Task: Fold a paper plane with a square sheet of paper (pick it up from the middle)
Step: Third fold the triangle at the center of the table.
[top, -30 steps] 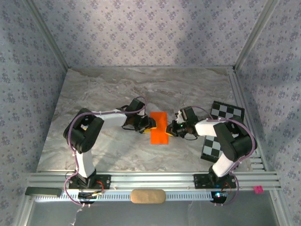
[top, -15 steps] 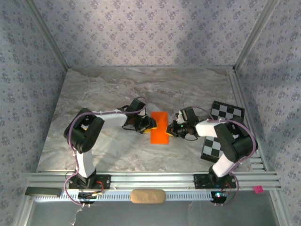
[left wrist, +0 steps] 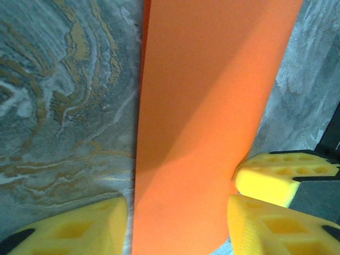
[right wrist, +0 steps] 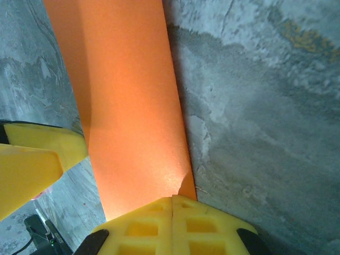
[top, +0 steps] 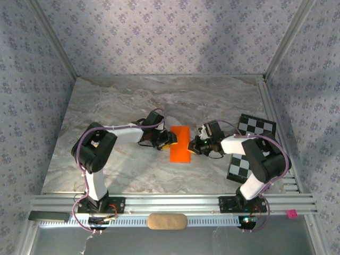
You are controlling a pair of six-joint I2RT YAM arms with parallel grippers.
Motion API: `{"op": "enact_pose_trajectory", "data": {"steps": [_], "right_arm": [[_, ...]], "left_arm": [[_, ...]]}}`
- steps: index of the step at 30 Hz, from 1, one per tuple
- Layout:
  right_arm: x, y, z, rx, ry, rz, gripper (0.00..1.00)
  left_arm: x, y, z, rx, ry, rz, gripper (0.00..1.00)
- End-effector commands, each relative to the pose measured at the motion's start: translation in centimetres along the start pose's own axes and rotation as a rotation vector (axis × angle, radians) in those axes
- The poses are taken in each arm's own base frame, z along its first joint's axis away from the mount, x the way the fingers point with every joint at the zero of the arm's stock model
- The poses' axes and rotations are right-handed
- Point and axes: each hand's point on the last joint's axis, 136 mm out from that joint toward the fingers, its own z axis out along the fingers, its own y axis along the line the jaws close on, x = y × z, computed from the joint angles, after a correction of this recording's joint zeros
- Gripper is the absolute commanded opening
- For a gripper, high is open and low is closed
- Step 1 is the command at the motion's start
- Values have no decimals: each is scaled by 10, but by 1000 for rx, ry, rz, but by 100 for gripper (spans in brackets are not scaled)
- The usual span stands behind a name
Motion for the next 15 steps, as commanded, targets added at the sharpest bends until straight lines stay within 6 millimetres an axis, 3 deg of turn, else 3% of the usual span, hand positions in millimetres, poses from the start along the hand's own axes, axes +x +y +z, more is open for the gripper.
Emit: {"op": "enact_pose_trajectory", "data": {"steps": [1,7,15], "right_arm": [[20,-55,3,196,36,105,0],[21,-57,2,205,37,110,0],[21,-56,2,204,37,109,0]], "left_arm": [[2,-4,5,16,28,4,49],[4,-14,1,64,25,17,46],[1,-13,-5,55,-3,24,45]]}}
